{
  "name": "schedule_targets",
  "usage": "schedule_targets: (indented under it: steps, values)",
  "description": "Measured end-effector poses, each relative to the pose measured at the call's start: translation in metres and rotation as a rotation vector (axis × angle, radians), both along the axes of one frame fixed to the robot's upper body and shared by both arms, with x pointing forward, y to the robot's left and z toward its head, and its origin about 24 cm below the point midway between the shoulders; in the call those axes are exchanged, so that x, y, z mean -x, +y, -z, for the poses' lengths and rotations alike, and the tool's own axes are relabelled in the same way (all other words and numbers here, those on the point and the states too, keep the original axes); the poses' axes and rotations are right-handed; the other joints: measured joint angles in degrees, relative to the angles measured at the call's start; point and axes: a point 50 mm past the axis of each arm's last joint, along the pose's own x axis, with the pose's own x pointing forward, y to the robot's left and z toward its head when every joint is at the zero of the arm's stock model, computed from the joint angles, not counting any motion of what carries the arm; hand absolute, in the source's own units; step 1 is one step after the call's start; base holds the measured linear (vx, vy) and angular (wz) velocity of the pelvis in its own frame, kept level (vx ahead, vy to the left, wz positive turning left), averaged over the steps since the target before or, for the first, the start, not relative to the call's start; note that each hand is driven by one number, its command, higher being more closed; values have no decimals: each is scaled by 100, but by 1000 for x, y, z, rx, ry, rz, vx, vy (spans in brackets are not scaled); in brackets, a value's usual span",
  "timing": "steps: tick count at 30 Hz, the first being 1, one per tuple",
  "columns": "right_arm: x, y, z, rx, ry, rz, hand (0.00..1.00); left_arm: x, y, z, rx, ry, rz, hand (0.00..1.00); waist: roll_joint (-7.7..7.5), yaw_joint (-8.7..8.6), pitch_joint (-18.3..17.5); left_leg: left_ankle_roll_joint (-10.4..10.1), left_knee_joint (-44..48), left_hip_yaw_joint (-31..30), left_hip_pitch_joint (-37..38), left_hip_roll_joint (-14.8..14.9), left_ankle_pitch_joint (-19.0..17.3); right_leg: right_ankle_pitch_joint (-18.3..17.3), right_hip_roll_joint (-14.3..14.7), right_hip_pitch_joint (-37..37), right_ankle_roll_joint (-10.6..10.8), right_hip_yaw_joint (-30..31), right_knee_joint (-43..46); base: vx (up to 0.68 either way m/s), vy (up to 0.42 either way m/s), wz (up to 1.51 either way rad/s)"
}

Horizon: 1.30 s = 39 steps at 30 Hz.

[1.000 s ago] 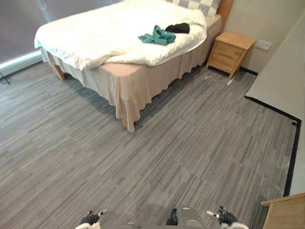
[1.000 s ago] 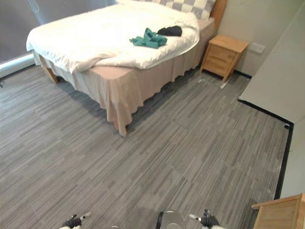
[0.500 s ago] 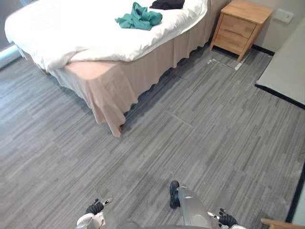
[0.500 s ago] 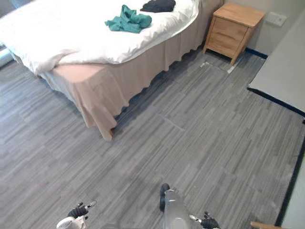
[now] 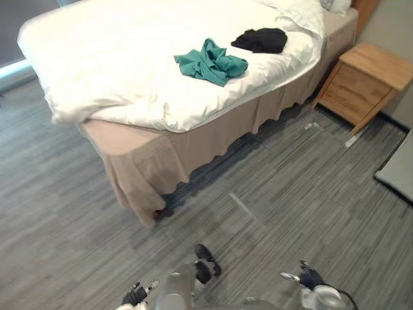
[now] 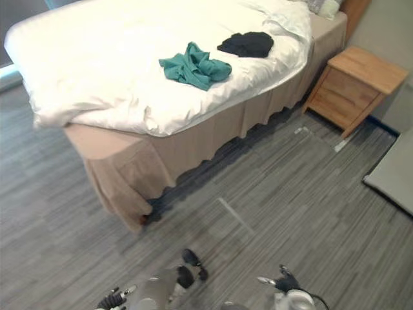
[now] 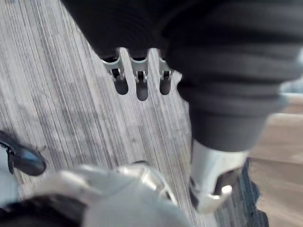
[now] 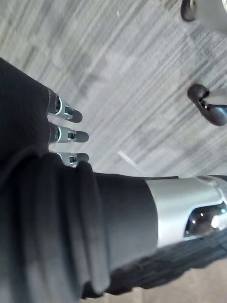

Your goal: Tidy the bed and pick cloth on bed and put in laundry

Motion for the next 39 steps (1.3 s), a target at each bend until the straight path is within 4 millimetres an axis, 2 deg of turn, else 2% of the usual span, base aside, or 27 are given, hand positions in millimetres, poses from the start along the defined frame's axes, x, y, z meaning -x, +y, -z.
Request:
schedule_targets:
  steps: [1, 2, 3, 4, 5, 6, 7, 8, 9, 11, 12, 14, 15, 16, 18, 21, 23, 24, 25, 26, 27, 28, 29, 30, 34, 35, 39]
  values:
    - [2, 3, 2, -7, 7, -4, 0, -2, 0, 0, -6, -2, 2, 0, 102, -2, -2, -147, -156, -392, 276, 86, -10, 27, 34, -115, 31, 166, -672, 433, -215, 151]
    - [4, 8, 3, -23, 13, 3, 0, -5, 1, -1, -12, -6, 14, 0, 154, -1, -33, -316, -269, -757, 413, 175, -19, 201, 95, -297, 189, 459, -1462, 344, -188, 155]
    - [5, 10, 5, -38, 16, 15, 0, -5, 3, -2, -18, -6, 22, 0, 138, 8, -46, -420, -324, -939, 412, 202, -41, 363, 123, -377, 269, 696, -1901, 371, -263, 144]
    - [7, 16, 7, -56, 29, 18, 0, -7, 5, -3, -28, -6, 35, 0, 60, 7, -73, -589, -360, -1177, 444, 206, -93, 662, 143, -445, 406, 1088, -2548, 268, -240, 155]
    - [13, 27, 12, -93, 61, 43, 0, -8, 14, -5, -56, -8, 46, 0, -182, 7, -93, -737, -353, -1476, 533, 172, -133, 1303, 107, -454, 541, 1559, -3333, 351, -324, 148]
    - [17, 32, 14, -109, 76, 51, 0, -6, 17, -6, -68, -2, 47, 0, -289, 15, -116, -787, -266, -1576, 524, 149, -165, 1614, 87, -446, 476, 1669, -3527, 529, -478, 169]
    - [25, 40, 18, -141, 117, 60, 0, -5, 28, -9, -107, -5, 34, 0, -655, 27, -134, -1027, 225, -1569, 442, 27, -441, 2755, -32, -390, 48, 1815, -3764, 543, -492, 110]
    - [22, 31, 16, -121, 127, 62, 0, -8, 17, -7, -75, -18, 17, 0, -510, 130, -33, -1145, 709, -1586, 375, 231, -715, 2363, 60, -246, -170, 1596, -3707, 516, -455, 84]
    - [15, 24, 13, -102, 117, 58, 0, -10, 7, -5, -42, -28, 12, 0, -254, 176, 65, -1264, 1031, -1563, 270, 475, -790, 2414, 218, -186, -252, 1533, -3725, 253, -234, 17]
    - [12, 9, 8, -67, 106, 55, 0, -9, -8, -2, 0, -31, -5, 0, 57, 152, 160, -1345, 1352, -1460, 173, 688, -825, 2366, 328, 23, -342, 1454, -3930, 185, -173, 17]
    - [12, 1, 7, -50, 116, 61, 0, -10, -12, -1, 13, -33, -8, 0, 128, 152, 199, -1467, 1553, -1428, 81, 747, -768, 2333, 325, 122, -408, 1397, -4043, 203, -163, 21]
    - [15, -2, 8, -57, 131, 89, 0, -7, -13, -1, 12, -32, -12, 0, 152, 147, 202, -1475, 1304, -1349, 152, 770, -853, 2333, 266, 251, -440, 1384, -4115, 145, -130, 5]
    - [17, -7, 7, -74, 118, 154, 0, -4, -14, 0, 11, -39, -16, 0, 179, 57, 179, -1518, 358, -1256, 443, 836, -489, 2332, 248, 277, -438, 1369, -4122, 135, -124, -5]
    - [17, -11, 6, -79, 111, 178, 0, -3, -15, 0, 10, -47, -19, 0, 215, 26, 158, -1547, -44, -1208, 513, 897, -64, 2322, 279, 270, -426, 1370, -4155, 122, -81, -29]
    - [19, -5, 8, -126, 104, 242, 0, -5, -11, -2, -10, -74, -34, 0, 126, -12, 95, -1607, -667, -1057, 773, 758, 196, 2329, 220, 267, -410, 1428, -4342, 40, 21, -28]
    - [48, -2, 16, -153, 194, 274, 0, -20, 6, -13, -146, -150, -9, 0, -21, -58, -56, -1597, -986, -967, 905, 680, 329, 2325, 198, 277, -398, 1430, -4431, 10, 17, -5]
    - [62, -4, 18, -165, 215, 306, 0, -36, 29, -30, -270, -228, 6, 0, -24, -122, -104, -1604, -1056, -950, 913, 670, 369, 2335, 196, 275, -385, 1418, -4481, 7, -4, -2]
    - [72, -5, 19, -162, 236, 311, 0, -56, 55, -52, -379, -309, 18, 0, -11, -148, -125, -1622, -1164, -912, 978, 667, 428, 2336, 204, 279, -384, 1424, -4482, 7, -11, -6]
    - [77, -5, 20, -161, 246, 314, 0, -66, 66, -63, -426, -350, 24, 0, 10, -153, -149, -1622, -1212, -896, 992, 667, 456, 2336, 211, 272, -384, 1424, -4485, 1, -20, -5]
    - [85, -5, 21, -160, 262, 321, 0, -86, 87, -89, -513, -440, 38, 0, 25, -170, -210, -1634, -1279, -885, 1007, 667, 497, 2341, 219, 265, -387, 1418, -4497, 0, 0, 0]
    - [90, -5, 21, -159, 271, 330, 0, -102, 100, -112, -575, -515, 59, 0, 70, -182, -239, -1645, -1358, -865, 1047, 667, 535, 2347, 225, 269, -387, 1415, -4510, 3, -25, -6]
    - [95, -7, 21, -151, 274, 338, 0, -120, 114, -143, -654, -613, 88, 0, 151, -204, -309, -1655, -1449, -812, 1089, 661, 576, 2377, 232, 273, -380, 1420, -4560, 4, -15, -9]
    - [96, -9, 21, -144, 272, 341, 0, -132, 120, -164, -702, -686, 109, 0, 211, -245, -386, -1656, -1505, -793, 1088, 653, 599, 2413, 234, 272, -358, 1418, -4624, 10, -11, -9]
    - [97, -11, 20, -139, 269, 346, 0, -147, 123, -192, -749, -782, 135, 0, 272, -265, -443, -1655, -1534, -773, 1089, 648, 612, 2455, 235, 288, -352, 1417, -4695, 11, -2, -6]
    - [102, -11, 20, -127, 270, 377, 0, -183, 109, -263, -788, -1069, 240, 0, 341, -298, -495, -1671, -1568, -628, 1193, 663, 621, 2505, 255, 468, -362, 1421, -4854, -4, -6, -3]
    - [103, -11, 20, -125, 270, 379, 0, -190, 105, -279, -795, -1121, 279, 0, 348, -306, -548, -1682, -1603, -547, 1205, 677, 627, 2521, 278, 466, -365, 1453, -4891, -6, -24, -16]
    - [102, -5, 21, -127, 257, 387, 0, -216, 87, -318, -834, -1201, 450, 0, 312, -364, -593, -1695, -1621, -316, 1288, 713, 629, 2532, 330, 448, -363, 1582, -4898, -8, -26, -19]
